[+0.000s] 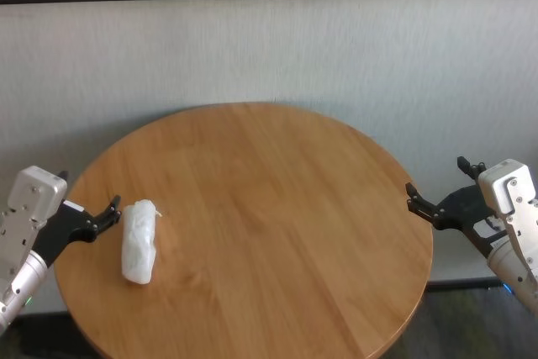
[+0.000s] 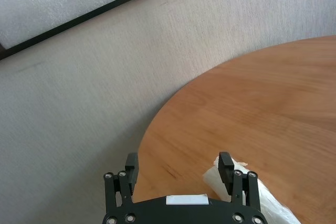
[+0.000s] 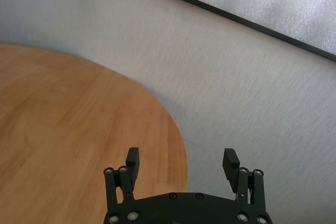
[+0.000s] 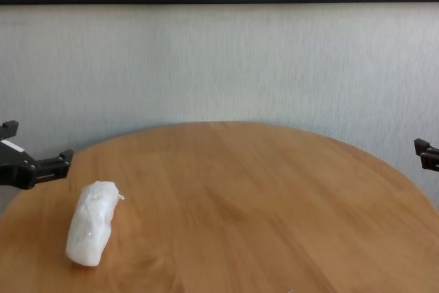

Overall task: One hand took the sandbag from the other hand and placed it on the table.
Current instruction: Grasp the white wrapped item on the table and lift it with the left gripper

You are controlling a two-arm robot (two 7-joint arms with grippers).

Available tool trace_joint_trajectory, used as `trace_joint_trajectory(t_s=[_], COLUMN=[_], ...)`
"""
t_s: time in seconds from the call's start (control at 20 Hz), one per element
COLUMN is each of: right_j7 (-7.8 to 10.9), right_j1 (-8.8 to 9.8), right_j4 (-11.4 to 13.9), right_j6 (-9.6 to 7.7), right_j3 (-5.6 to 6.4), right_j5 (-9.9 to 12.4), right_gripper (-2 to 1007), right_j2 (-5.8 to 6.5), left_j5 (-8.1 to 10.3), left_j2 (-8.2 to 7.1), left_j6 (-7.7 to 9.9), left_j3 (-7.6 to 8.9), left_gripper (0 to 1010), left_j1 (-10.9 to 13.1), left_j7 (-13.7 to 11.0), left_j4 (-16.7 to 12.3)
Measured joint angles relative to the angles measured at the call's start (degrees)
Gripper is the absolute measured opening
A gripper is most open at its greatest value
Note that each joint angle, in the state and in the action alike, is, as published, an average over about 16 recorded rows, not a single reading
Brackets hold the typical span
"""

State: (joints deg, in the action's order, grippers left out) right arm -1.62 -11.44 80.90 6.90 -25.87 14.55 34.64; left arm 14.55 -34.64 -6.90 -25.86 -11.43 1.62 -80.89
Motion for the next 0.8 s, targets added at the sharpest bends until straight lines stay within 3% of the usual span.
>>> trace_joint_trajectory(t_s=[0.8], right_j7=[0.00], right_j1=[0.00], right_j4=[0.00], right_j6=[0.00], right_j3=[0.00], right_j5=[0.00], right_gripper=[1002], right_j2=[0.00], left_j5=[0.00], left_j2=[0.00], left_j6=[0.00], left_j3=[0.00], left_gripper=[1001], left_j1=[0.00], left_j7=[0.00], left_j4=[0.00])
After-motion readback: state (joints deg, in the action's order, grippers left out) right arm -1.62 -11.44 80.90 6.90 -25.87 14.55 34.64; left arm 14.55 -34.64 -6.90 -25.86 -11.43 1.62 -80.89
